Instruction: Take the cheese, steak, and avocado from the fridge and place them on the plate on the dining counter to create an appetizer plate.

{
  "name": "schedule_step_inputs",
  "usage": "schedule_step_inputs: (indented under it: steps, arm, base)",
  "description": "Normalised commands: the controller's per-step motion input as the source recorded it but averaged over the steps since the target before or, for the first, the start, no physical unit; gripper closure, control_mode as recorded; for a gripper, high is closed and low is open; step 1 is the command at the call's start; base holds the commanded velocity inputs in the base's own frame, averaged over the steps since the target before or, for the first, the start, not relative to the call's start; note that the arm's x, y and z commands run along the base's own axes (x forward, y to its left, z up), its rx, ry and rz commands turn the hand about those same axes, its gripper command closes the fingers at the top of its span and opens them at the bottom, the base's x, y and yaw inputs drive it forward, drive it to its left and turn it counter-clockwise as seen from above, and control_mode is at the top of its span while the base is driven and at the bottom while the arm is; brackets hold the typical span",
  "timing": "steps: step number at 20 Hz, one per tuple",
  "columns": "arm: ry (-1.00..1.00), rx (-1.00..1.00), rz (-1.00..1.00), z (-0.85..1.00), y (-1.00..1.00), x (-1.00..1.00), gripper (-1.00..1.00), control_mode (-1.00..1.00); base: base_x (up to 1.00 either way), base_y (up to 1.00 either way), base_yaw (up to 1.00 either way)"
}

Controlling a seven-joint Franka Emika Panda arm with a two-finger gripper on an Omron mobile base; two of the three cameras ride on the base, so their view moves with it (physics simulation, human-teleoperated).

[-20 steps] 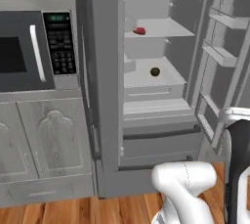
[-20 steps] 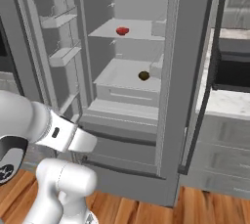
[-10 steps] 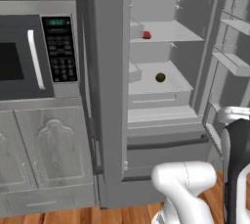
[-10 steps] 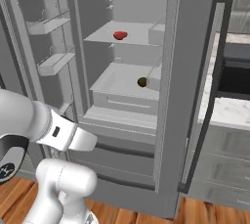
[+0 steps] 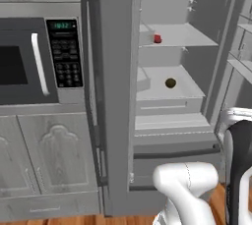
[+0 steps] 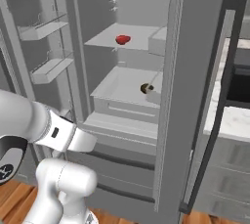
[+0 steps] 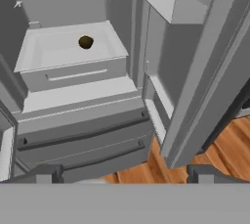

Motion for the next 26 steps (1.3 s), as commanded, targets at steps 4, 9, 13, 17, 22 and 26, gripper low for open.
schedule_step_inputs:
  steps: [4,9,13,17,22,26]
  arm:
    - [0.0,0.0,0.0,0.0,0.0,0.0,-1.0,1.0]
    - [0.0,0.0,0.0,0.0,0.0,0.0,-1.0,1.0]
    - [0.0,0.0,0.0,0.0,0.0,0.0,-1.0,1.0]
    - [0.0,0.0,0.0,0.0,0.0,0.0,-1.0,1.0]
    - [0.0,0.0,0.0,0.0,0.0,0.0,-1.0,1.0]
    - [0.0,0.0,0.0,0.0,0.0,0.0,-1.0,1.0]
  base:
    - [0.41,0.0,0.13]
    - [0.19,-0.01,0.14]
    - [0.1,-0.03,0.14]
    - [0.08,-0.09,0.15]
    - [0.2,-0.13,0.14]
    - [0.48,-0.22,0.08]
